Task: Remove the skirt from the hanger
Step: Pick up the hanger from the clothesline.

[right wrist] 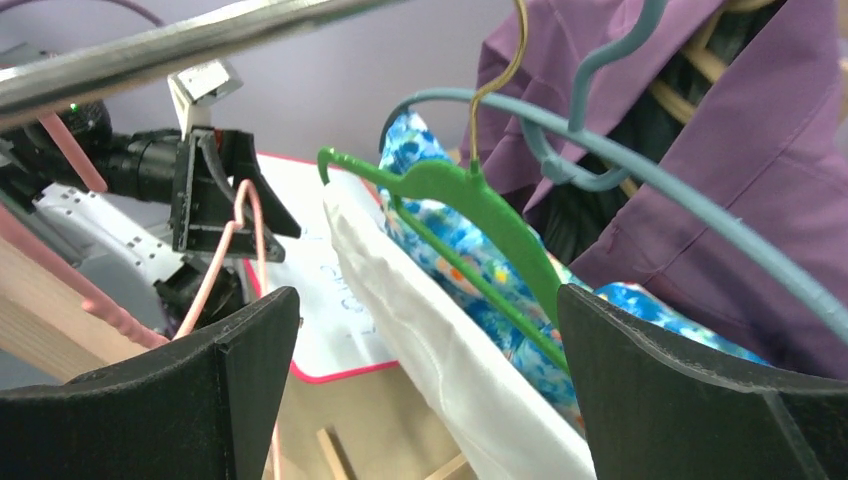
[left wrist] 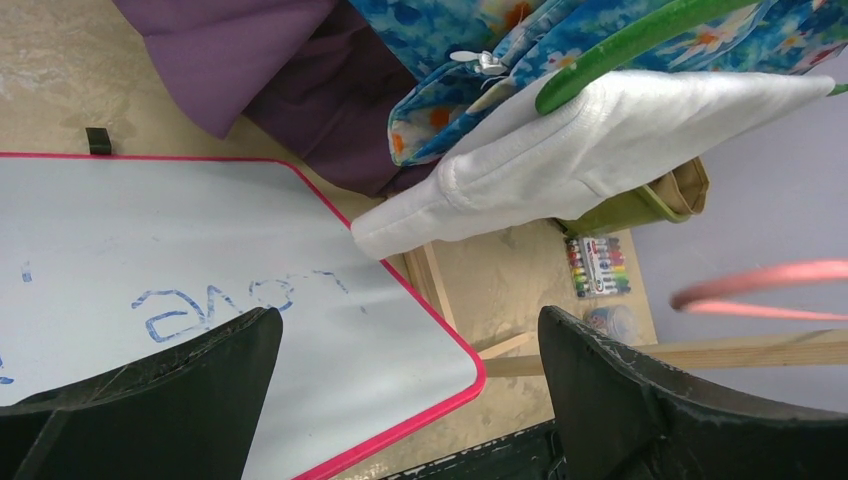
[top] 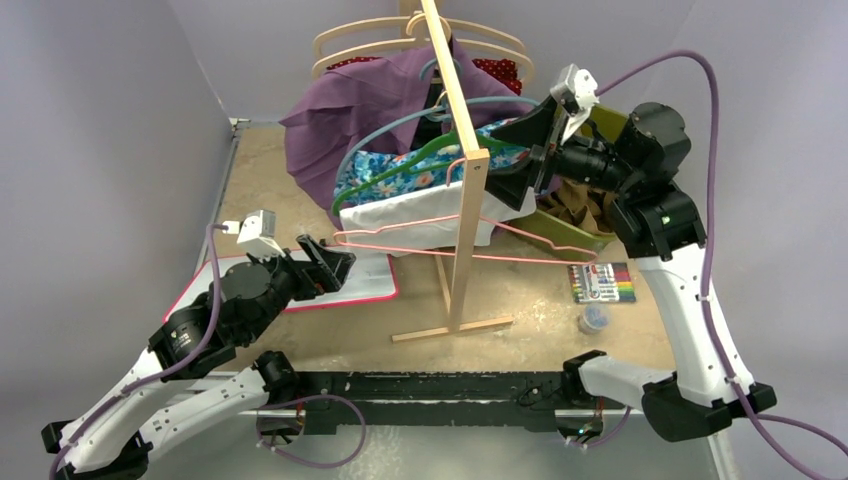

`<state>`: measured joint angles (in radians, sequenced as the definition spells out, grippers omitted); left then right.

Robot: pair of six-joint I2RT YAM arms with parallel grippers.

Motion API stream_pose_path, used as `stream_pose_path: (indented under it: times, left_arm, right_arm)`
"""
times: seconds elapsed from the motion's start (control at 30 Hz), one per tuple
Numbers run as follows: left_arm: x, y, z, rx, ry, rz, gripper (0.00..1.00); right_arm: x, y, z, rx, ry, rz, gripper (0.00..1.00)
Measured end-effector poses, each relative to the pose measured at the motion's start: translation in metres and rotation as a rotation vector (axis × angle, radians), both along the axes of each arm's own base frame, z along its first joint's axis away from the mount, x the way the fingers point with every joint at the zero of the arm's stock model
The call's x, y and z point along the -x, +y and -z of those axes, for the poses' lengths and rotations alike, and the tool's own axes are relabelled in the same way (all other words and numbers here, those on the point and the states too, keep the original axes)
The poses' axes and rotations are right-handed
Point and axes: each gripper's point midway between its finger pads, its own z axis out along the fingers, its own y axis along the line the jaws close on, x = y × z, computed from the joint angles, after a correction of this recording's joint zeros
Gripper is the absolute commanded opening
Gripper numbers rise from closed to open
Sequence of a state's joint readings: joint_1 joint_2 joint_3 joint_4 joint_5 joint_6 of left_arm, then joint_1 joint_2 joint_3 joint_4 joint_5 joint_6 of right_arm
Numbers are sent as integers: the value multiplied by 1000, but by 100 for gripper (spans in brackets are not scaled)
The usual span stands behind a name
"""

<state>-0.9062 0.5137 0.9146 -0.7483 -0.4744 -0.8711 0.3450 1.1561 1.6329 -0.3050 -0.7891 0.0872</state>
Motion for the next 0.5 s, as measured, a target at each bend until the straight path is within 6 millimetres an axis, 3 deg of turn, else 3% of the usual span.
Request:
stream_pose_path:
  times: [0.27,0.5]
  left_arm:
    - [0,-1,-1,7,-3,2,100]
    - [-2,-5,-1,8,0,10,100]
  right_arm:
    - [13,13,30,12,101,-129,99]
    - [38,38,33,11,106,-315,99]
